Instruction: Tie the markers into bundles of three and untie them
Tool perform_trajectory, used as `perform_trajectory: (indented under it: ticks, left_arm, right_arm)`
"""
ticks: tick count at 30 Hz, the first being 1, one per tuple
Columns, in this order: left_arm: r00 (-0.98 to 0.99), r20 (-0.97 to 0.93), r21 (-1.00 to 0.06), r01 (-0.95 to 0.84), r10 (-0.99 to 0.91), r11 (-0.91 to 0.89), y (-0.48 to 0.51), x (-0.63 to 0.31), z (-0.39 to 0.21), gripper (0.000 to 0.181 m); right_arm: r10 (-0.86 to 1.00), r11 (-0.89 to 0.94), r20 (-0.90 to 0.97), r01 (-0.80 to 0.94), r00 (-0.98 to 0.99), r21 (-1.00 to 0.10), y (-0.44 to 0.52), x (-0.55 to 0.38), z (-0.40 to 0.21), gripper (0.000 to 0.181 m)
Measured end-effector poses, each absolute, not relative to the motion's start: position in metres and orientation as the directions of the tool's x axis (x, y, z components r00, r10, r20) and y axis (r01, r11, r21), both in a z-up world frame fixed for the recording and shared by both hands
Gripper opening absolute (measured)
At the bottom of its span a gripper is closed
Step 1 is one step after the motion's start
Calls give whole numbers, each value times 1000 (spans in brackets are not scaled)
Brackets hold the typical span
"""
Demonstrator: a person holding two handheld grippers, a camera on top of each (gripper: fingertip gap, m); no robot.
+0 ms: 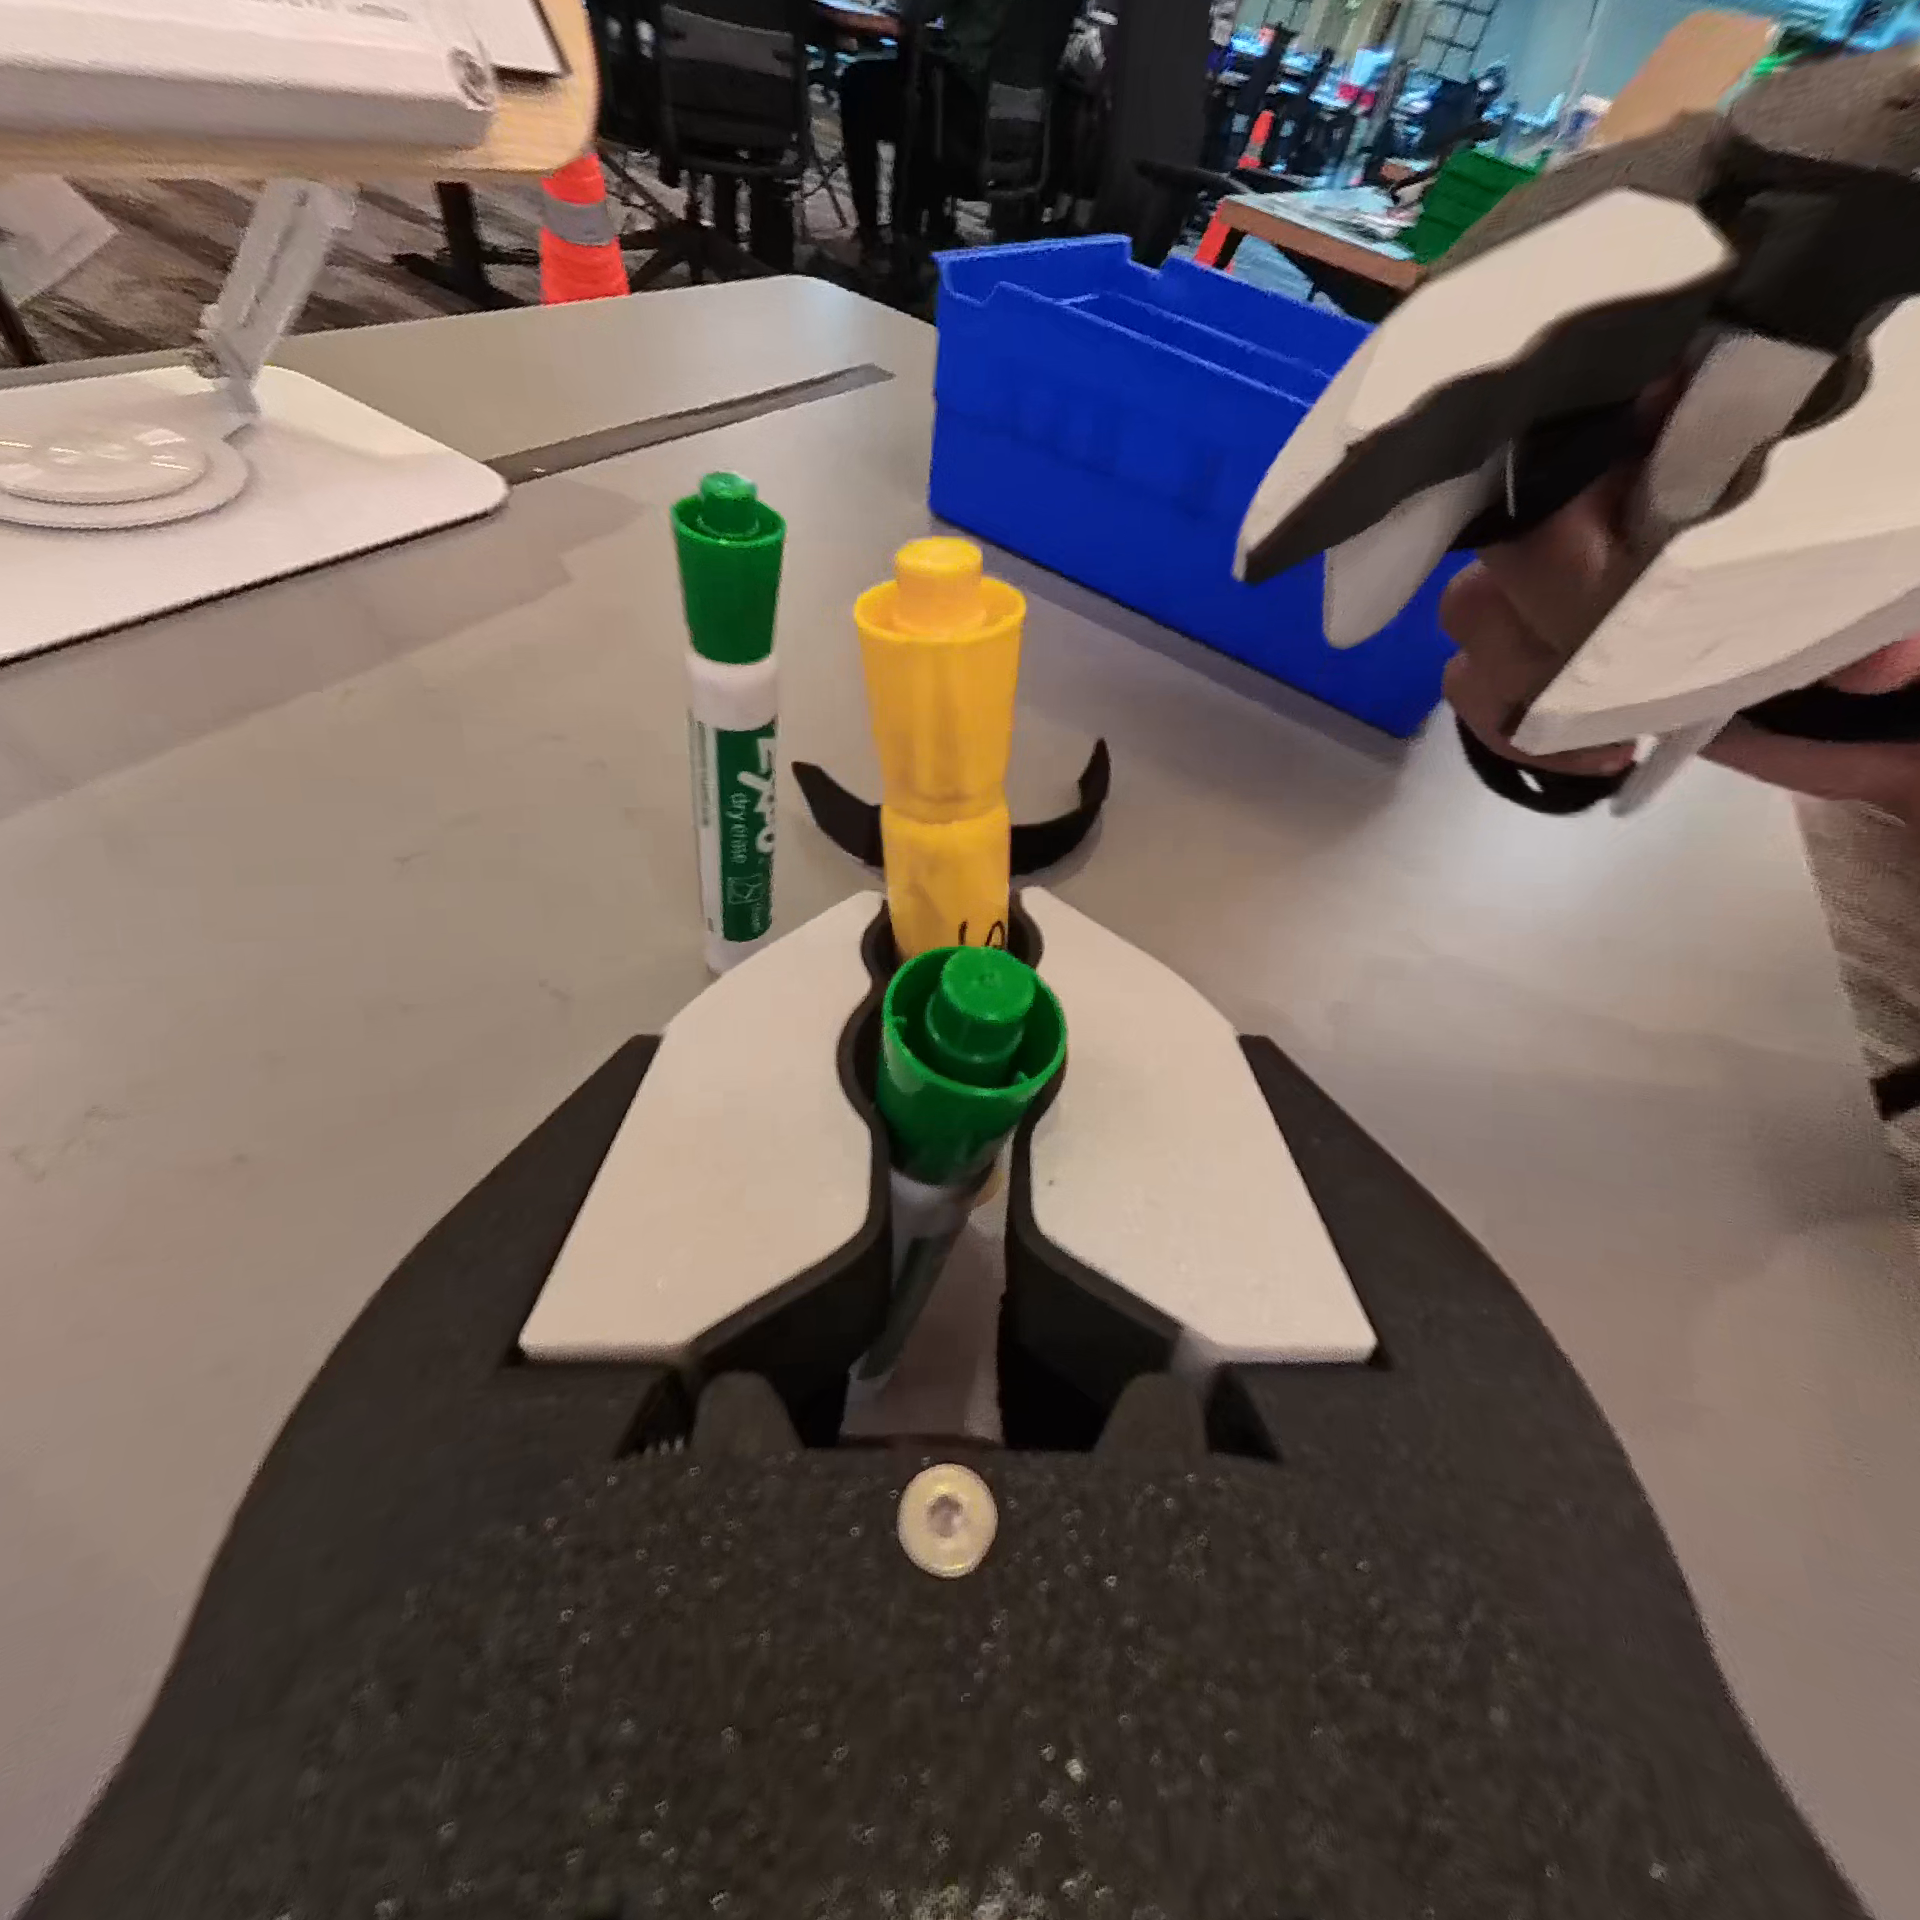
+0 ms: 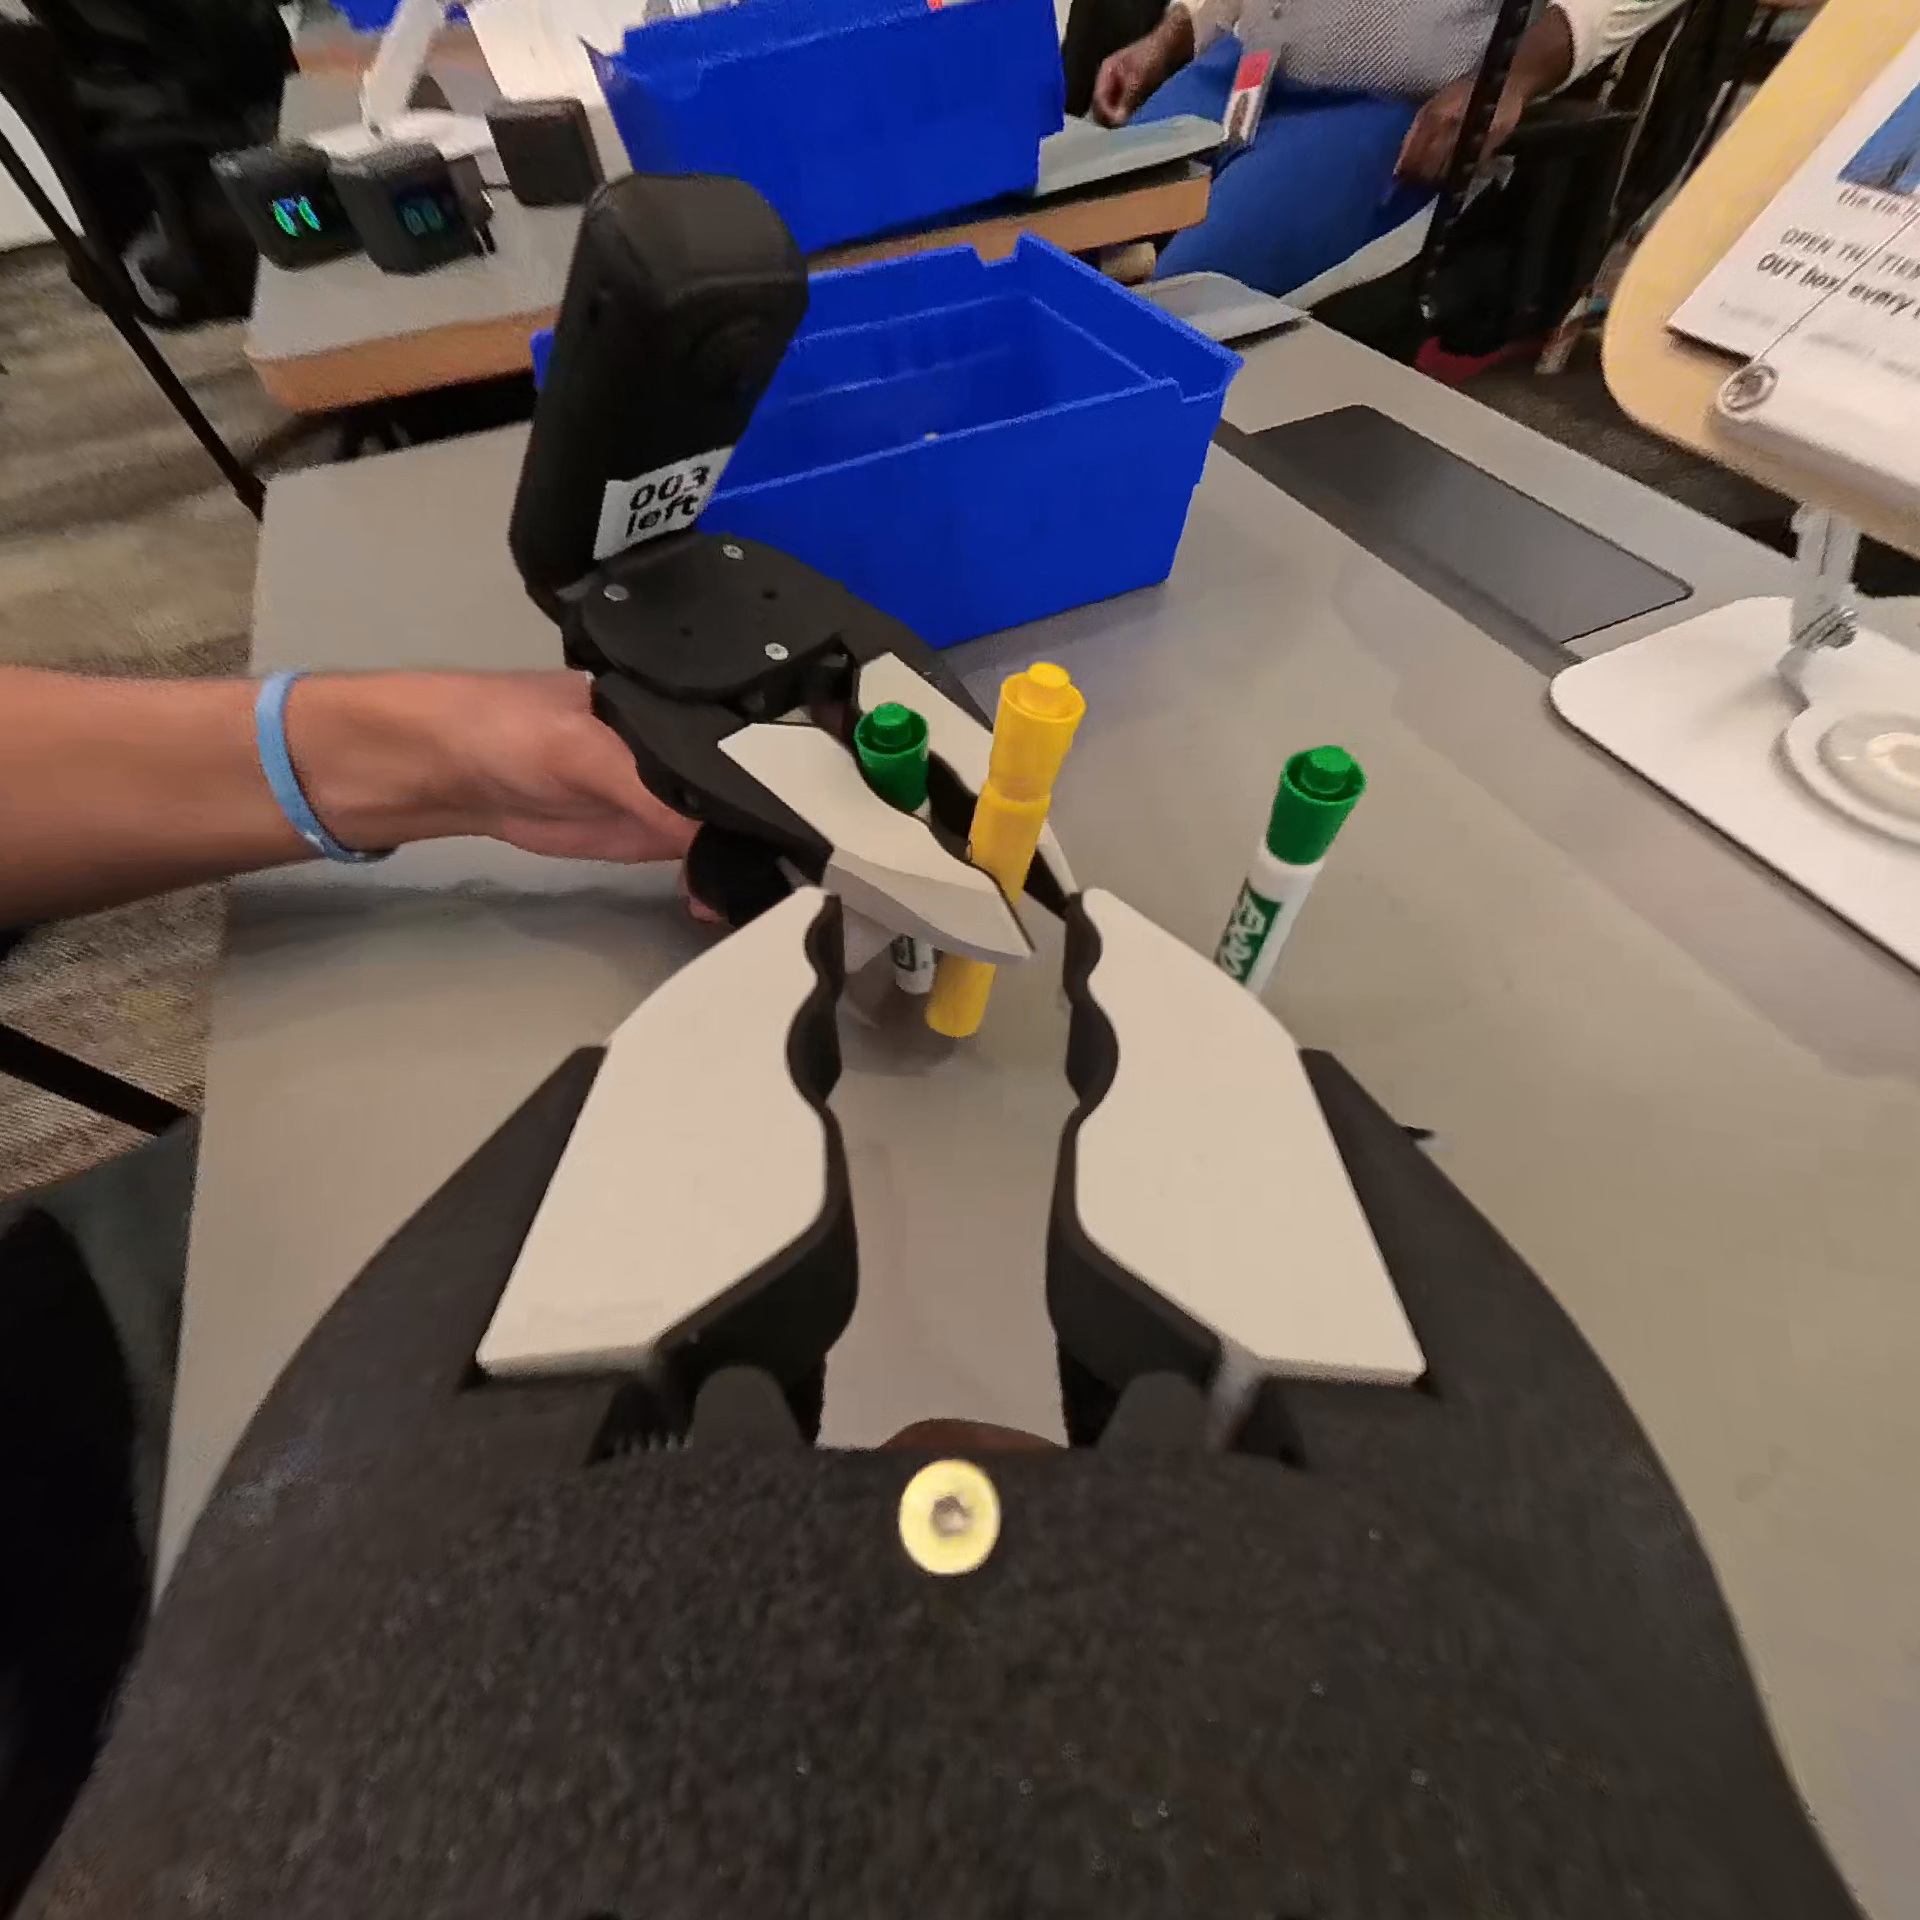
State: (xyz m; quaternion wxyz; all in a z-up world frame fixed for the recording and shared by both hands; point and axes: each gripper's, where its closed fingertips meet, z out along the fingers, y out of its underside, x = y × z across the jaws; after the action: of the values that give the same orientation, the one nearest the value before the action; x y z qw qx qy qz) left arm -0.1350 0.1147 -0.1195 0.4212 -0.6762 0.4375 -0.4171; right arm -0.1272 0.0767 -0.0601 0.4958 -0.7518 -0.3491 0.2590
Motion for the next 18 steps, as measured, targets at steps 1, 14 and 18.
perform_trajectory:
  ticks: [1, 14, 18]
  left_arm:
    - [256, 194, -933, -249, -947, -259, 114, -134, -120, 18]
    - [154, 104, -916, -370, -983, -155, 98, -126, -131, 19]
    - [132, 95, -918, -371, -987, -138, 94, -127, -131, 19]
  right_arm:
    - [779, -263, -30, 282, 626, -923, 78, -125, -60, 40]
    - [898, -154, 111, 539, 427, -828, 79, -172, -53, 39]
    - [928, -84, 177, 649, 327, -756, 84, -184, -60, 32]
